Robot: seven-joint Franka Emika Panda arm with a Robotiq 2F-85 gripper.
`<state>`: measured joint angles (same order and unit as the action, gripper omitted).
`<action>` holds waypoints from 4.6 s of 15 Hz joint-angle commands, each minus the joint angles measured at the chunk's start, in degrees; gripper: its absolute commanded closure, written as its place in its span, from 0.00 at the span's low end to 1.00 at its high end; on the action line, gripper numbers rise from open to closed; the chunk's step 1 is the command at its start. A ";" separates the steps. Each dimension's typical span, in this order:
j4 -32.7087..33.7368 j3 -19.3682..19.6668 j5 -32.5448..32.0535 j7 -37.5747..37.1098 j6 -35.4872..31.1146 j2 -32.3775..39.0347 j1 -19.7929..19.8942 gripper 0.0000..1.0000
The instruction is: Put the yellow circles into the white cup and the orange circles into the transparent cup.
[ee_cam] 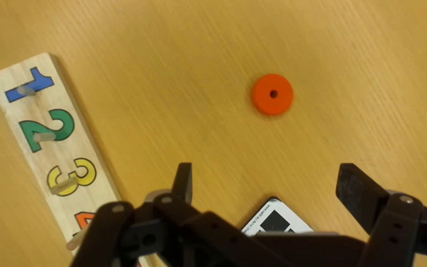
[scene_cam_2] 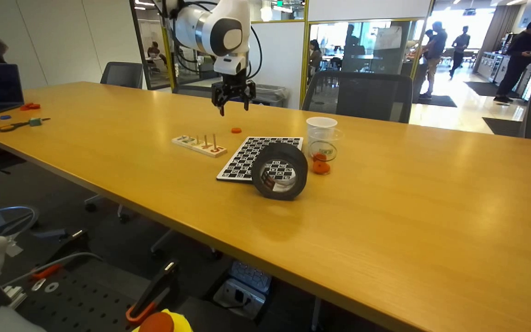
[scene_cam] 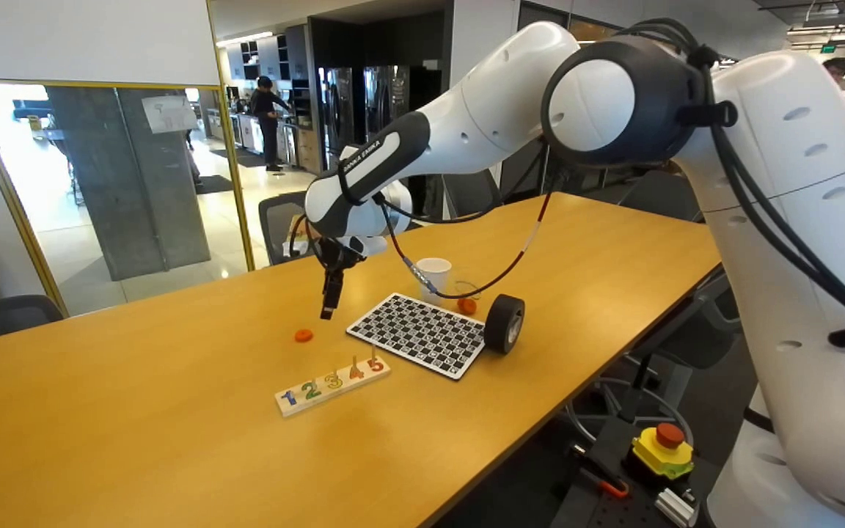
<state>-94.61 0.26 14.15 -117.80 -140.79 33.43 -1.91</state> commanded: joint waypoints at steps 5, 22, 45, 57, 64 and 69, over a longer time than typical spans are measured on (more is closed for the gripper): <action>18.33 4.92 -5.20 -8.44 7.73 12.26 -5.02 0.00; 38.30 5.58 -9.09 -13.36 18.50 26.60 -6.71 0.00; 46.08 5.96 -10.65 -12.53 25.15 30.20 -5.44 0.76; 19.92 12.52 -13.67 -15.18 12.07 8.32 -3.73 0.77; 2.36 15.43 -17.43 -20.36 6.99 -5.33 -3.32 0.77; -11.76 17.87 -22.79 -27.16 5.30 -14.75 -2.32 0.77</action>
<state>-95.26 17.39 -5.04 -140.59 -132.15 26.77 -4.57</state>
